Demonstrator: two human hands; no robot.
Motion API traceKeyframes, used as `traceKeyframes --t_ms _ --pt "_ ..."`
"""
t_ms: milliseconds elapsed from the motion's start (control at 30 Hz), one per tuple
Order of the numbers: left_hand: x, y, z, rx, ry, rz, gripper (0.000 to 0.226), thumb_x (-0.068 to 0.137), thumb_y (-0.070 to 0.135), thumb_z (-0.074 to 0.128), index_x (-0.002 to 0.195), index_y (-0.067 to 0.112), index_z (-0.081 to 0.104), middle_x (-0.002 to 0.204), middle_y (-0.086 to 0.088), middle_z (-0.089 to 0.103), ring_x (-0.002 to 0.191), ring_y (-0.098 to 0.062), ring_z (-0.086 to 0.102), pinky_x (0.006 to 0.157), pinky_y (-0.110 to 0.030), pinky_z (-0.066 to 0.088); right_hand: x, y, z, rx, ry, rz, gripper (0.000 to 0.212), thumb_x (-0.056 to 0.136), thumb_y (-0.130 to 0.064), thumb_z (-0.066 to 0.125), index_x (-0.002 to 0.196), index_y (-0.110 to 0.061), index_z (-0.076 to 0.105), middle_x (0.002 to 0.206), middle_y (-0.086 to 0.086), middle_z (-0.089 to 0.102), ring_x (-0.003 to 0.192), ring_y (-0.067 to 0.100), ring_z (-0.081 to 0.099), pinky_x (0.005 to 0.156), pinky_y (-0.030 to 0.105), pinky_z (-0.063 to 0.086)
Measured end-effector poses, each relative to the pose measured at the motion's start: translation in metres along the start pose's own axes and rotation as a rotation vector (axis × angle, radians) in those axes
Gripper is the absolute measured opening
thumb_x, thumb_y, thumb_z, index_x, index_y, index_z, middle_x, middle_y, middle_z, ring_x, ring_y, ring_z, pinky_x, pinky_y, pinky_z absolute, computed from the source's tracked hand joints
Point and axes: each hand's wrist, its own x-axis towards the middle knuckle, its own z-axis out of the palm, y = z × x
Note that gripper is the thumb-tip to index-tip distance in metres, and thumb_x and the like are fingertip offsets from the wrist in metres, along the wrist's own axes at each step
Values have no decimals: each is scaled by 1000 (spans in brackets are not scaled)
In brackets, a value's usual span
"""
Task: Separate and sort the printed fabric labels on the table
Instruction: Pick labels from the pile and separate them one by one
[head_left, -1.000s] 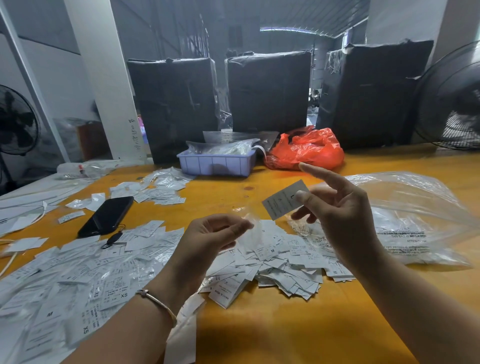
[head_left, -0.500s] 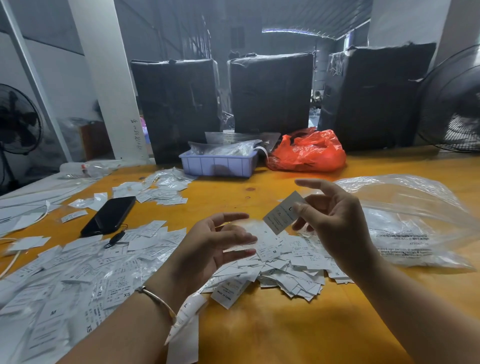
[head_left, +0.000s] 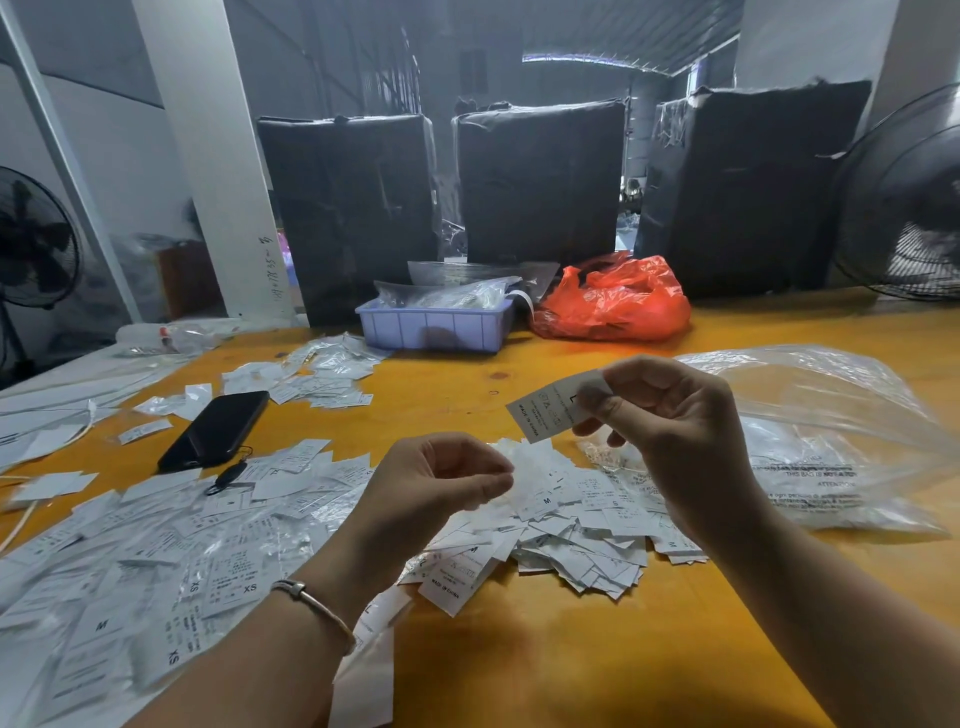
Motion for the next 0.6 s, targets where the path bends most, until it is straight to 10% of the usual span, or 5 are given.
traceKeyframes --t_ms 600 --pt "-6 7 4 -8 -5 105 28 66 4 83 91 10 72 75 -4 72 74 -16 69 76 -28 59 0 -6 1 101 -41 40 3 80 -1 67 81 2 67 73 11 73 61 22 66 51 21 44"
